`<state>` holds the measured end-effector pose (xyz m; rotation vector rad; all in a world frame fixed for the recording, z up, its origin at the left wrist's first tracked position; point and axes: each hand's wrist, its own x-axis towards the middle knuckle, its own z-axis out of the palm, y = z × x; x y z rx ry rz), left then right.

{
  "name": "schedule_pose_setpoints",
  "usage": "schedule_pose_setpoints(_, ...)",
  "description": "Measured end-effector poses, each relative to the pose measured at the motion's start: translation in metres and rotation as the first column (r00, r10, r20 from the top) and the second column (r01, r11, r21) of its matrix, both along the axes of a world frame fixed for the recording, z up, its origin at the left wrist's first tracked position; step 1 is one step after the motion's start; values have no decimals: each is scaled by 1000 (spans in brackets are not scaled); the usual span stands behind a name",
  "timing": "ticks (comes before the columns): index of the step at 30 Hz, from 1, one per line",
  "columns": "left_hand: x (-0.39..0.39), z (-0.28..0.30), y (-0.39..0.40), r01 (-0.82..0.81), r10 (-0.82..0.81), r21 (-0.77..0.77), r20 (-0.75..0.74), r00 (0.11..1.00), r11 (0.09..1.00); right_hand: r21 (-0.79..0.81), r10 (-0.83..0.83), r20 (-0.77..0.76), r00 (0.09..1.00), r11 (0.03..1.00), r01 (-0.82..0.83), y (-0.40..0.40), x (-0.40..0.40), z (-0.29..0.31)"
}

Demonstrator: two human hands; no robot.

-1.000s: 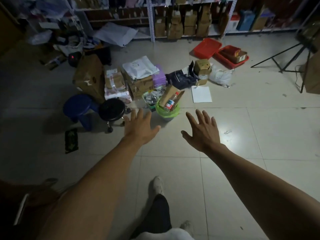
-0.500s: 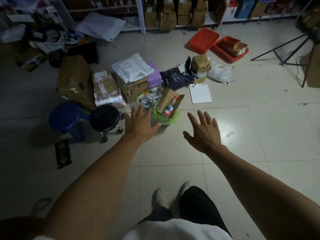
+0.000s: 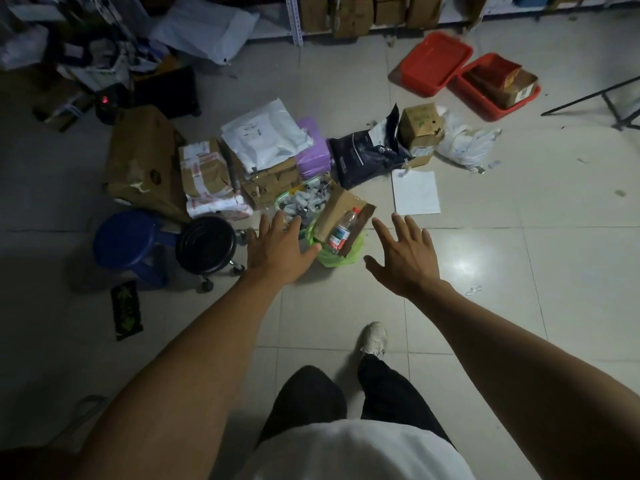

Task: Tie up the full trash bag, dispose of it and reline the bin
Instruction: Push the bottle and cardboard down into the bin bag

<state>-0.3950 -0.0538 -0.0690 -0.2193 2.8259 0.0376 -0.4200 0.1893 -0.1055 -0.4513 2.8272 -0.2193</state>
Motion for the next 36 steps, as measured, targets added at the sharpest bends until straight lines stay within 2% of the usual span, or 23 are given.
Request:
schedule_pose_setpoints(11,-80,-29,-23,-2,-1,39,71,998,999,24,23,73,997,999,-25,-23,-74,-28)
schedule_pose_setpoints(15,-110,-43,-46,29,-33,53,60,998,998,40,-16,73,997,999,13,-41,-96,-37)
schedule_pose_setpoints(20,-154,-74,-81,67,-75,73,114,991,995,55,-92,98,991,995,87,-73,-123,-62)
schedule_pose_setpoints(28,-198,-140,-96,61,-75,89,159,984,994,88,-129,143,981,989,118,-84,-159,-121)
schedule_pose_setpoints(36,-220,-217,-74,40,-56,88,190,980,995,106,-87,199,976,992,67,-61,-190,-215)
